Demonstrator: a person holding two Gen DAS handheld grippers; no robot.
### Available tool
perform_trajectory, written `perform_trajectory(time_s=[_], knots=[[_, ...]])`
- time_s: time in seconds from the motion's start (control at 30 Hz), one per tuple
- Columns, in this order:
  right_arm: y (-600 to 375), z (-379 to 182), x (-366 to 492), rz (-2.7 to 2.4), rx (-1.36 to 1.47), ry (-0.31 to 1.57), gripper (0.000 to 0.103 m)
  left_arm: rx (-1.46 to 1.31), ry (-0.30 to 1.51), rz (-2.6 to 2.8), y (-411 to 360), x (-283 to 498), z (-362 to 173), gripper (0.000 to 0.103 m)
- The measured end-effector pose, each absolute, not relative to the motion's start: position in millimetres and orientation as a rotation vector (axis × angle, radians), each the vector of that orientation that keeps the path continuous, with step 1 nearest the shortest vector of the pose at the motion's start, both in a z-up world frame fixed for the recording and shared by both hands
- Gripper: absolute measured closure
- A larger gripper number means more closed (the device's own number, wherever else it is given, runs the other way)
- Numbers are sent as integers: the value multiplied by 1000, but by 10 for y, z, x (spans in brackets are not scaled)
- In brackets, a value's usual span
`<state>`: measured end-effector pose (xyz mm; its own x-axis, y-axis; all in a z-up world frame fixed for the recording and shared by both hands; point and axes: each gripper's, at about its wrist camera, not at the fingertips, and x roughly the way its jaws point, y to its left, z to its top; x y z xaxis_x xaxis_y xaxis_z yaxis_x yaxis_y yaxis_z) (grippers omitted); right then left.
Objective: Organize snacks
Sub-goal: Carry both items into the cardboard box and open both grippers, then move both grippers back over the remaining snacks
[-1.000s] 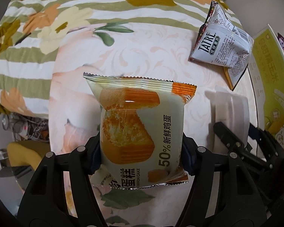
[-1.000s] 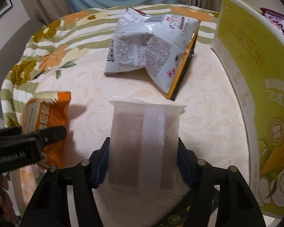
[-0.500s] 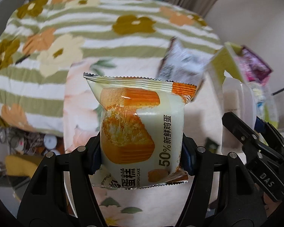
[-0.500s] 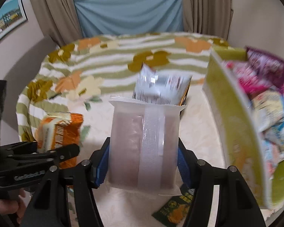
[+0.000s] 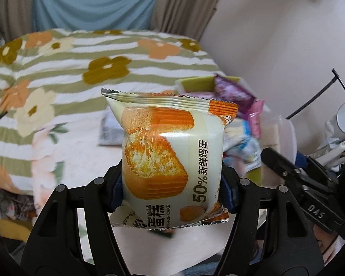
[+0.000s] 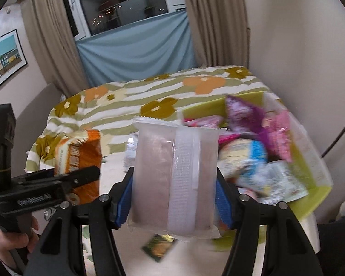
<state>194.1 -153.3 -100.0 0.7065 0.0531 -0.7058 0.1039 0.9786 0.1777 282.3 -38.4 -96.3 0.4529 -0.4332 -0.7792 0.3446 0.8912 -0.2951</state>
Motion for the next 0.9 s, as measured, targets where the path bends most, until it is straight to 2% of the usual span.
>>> perform_trajectory(time_s=[0.2, 0.43, 0.5, 0.6, 0.9], knots=[[-2324, -958, 1802, -37, 213, 793, 45, -101, 988, -505, -1298, 2714, -961, 40], [-3061, -1051, 1705, -40, 233, 810, 45, -101, 995, -464, -2114, 2585, -1285, 40], [-3204, -1099, 1703, -30, 227, 820, 45, -113, 991, -420, -2230, 2552, -1396, 35], [-3371, -1157, 1700, -8, 212, 832, 45, -84, 988, -366, -2358, 2498, -1492, 14], [-3571, -1272, 1691, 89, 216, 847, 45, -55, 970, -239, -2080, 2309, -1389, 13]])
